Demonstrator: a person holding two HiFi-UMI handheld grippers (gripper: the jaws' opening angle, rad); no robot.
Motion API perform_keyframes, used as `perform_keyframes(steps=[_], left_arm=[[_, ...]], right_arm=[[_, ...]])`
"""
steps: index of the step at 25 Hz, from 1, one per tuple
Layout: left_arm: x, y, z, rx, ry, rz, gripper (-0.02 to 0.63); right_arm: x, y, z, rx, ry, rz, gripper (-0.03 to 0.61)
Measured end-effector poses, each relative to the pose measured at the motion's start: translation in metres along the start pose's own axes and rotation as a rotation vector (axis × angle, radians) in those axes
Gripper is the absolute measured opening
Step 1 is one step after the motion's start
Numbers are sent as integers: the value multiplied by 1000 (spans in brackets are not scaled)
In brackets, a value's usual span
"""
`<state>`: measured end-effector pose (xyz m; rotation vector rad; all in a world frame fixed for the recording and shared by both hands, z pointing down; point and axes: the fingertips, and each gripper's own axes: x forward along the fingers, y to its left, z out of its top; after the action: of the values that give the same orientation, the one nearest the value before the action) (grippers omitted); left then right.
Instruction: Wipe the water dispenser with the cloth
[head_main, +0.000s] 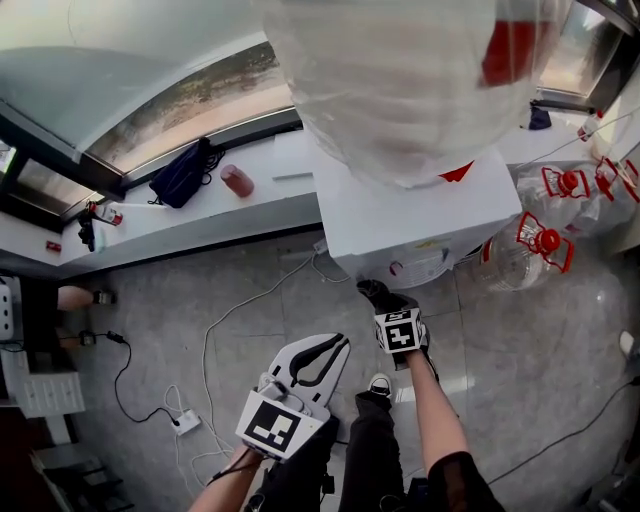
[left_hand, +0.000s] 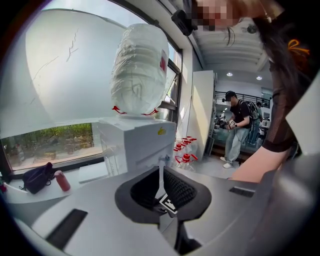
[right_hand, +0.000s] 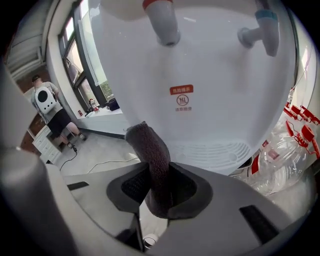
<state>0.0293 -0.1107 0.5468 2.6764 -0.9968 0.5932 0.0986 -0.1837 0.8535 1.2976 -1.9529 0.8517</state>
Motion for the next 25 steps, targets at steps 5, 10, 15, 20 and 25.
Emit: perform_keyframes(steps=[5,10,15,20,25], left_arm=[[2,5,-16,6,26,-2,28],[13,-7,-15,2,29,-38,28],[27,-22,-12,19,43,-76,28],[41,-38,-7,34,42,-109,28],[55,-49,-7,49,47,-118,28]], right_arm=[[8,-22,-5,5,32,-55,101],[-2,-71,-13,58,22,-123,101],[-19,-122,-23,106,24,-185,101],[-34,-178,-29,165,20,-259,101],[-43,-224,-30,186,1,-310,101]])
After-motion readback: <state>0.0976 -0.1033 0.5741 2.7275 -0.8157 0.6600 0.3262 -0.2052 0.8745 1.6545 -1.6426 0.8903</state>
